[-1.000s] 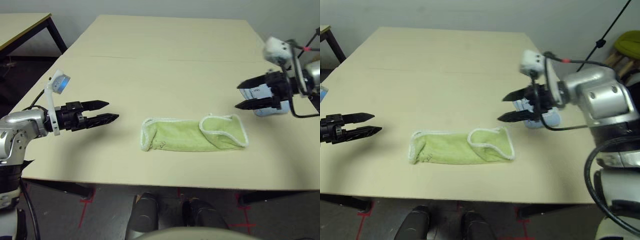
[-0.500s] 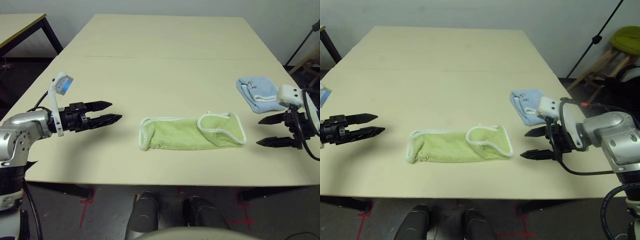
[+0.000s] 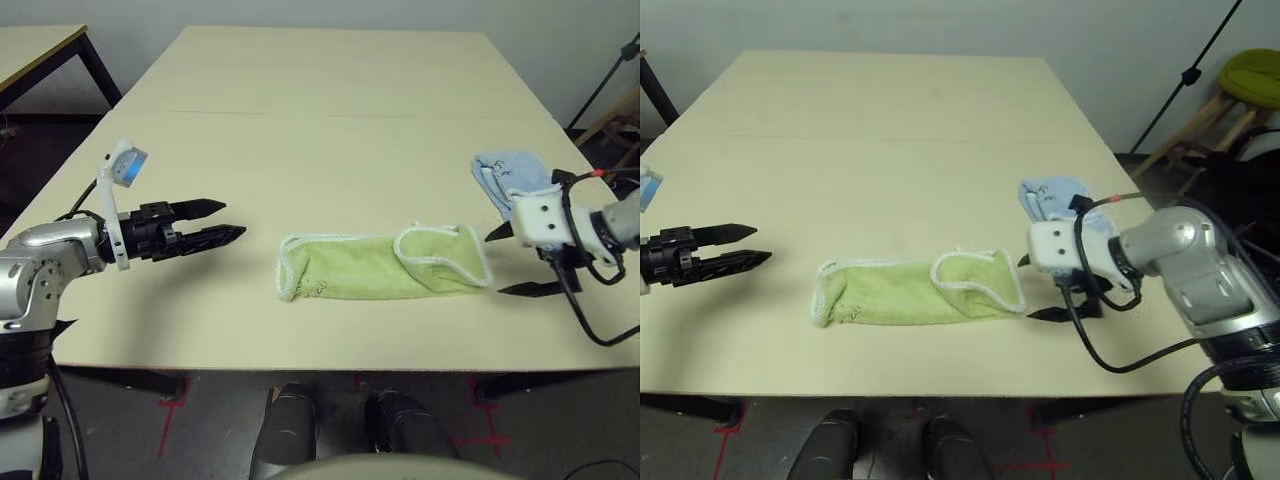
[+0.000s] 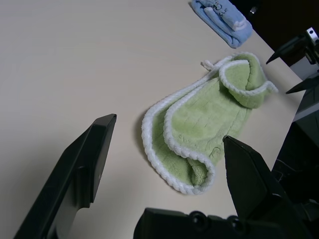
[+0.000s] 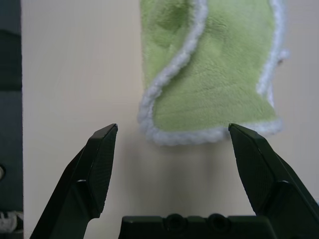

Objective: Fold the towel and set it aside.

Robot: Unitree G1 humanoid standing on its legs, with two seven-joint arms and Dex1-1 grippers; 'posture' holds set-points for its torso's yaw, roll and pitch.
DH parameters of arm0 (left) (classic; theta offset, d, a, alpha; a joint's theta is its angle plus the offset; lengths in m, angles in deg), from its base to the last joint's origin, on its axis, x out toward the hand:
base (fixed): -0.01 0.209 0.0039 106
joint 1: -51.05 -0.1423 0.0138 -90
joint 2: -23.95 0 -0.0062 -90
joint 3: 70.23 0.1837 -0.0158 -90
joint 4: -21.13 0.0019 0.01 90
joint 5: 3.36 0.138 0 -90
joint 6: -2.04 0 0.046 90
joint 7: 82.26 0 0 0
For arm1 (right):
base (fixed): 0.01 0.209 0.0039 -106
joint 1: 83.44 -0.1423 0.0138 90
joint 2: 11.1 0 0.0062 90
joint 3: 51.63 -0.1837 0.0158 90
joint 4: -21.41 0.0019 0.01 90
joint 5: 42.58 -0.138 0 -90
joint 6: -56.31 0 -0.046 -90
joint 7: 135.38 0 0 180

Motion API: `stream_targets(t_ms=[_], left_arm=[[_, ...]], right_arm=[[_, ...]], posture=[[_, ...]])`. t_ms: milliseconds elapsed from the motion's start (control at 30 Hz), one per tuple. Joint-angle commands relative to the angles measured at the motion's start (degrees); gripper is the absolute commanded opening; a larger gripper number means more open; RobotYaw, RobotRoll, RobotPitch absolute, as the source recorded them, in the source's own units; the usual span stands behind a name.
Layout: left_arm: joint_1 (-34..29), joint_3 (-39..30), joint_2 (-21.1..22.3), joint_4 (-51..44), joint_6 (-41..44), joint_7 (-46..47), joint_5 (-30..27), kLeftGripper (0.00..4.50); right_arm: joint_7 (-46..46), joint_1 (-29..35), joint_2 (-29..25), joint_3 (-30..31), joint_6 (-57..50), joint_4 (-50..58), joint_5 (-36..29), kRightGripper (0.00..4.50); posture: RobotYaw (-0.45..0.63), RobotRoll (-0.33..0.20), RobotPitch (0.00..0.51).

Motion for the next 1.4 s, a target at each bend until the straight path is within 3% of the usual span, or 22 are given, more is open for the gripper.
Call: stream_targets(t_ms=[33,200,267,667,1133,1233,1400], left_arm=[[-0.5,0.0,0.0,-0.4,-0.3,0.1,0.0,4.5],[-0.6,-0.2,0.0,-0.6,-0.2,0.2,-0.1,4.5],[-0.6,-0.1,0.0,-0.5,-0.4,0.1,0.0,4.5],[-1.8,-0.4,0.7,-2.7,-0.9,-4.0,-2.3,4.5],[0.5,2.6,-1.2,2.4,-20.8,-9.4,5.7,4.5],[1.1,3.0,-1.0,3.6,-23.3,-11.0,6.6,4.5],[1.1,3.0,-0.3,4.1,-22.3,-14.2,4.9,4.5]], right_arm=[[-0.9,0.2,0.5,1.9,5.9,-1.2,2.5,4.49],[-0.1,-0.7,2.1,3.3,10.4,-4.0,5.7,4.49],[0.4,-1.3,3.2,3.7,11.0,-4.8,6.6,4.09],[1.9,-2.1,6.3,4.8,12.6,-7.1,9.1,0.01],[-4.7,-6.7,5.1,3.1,1.1,-3.2,3.2,0.01],[-7.0,-9.3,4.8,2.9,-5.2,-2.9,-0.1,0.01],[-7.5,-13.7,4.4,4.2,-7.0,-6.0,-1.4,0.01]], posture=[[0.17,0.0,0.148],[0.17,0.0,0.148],[0.17,0.0,0.143],[0.17,0.0,0.143],[0.16,0.0,0.142],[0.16,0.0,0.142],[0.16,0.0,0.142]])
